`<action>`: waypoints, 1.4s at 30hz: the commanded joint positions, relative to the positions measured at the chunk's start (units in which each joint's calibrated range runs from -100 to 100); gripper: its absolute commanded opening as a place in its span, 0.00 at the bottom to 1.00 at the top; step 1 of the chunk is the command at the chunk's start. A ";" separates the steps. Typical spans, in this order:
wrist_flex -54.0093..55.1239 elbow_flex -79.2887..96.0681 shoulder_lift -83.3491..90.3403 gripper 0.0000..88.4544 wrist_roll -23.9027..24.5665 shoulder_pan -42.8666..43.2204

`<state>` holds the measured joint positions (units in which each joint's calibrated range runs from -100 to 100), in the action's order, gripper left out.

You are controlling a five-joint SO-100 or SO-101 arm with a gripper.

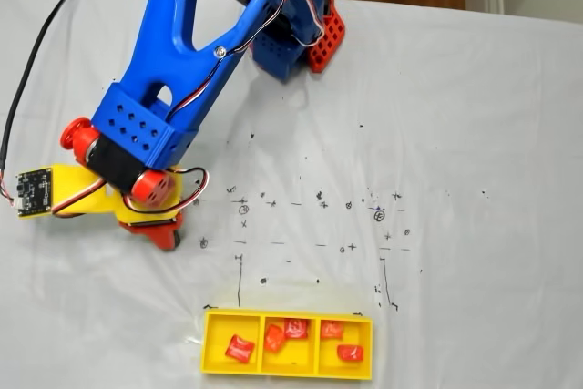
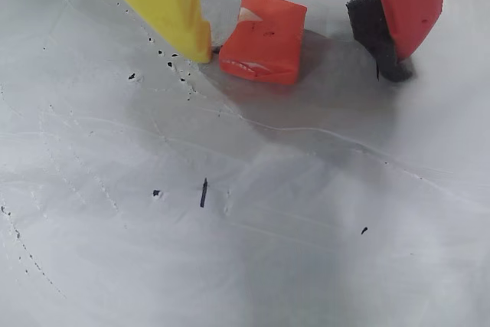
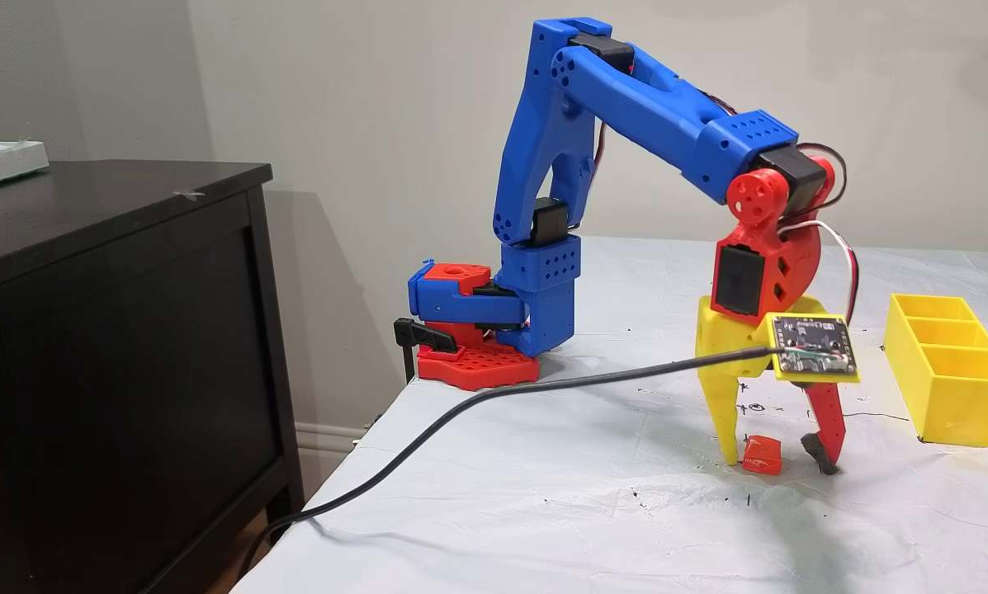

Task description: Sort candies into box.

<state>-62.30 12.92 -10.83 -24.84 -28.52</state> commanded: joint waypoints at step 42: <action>28.86 11.25 28.05 0.00 15.53 13.85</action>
<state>-42.14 22.24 9.48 -14.87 -17.36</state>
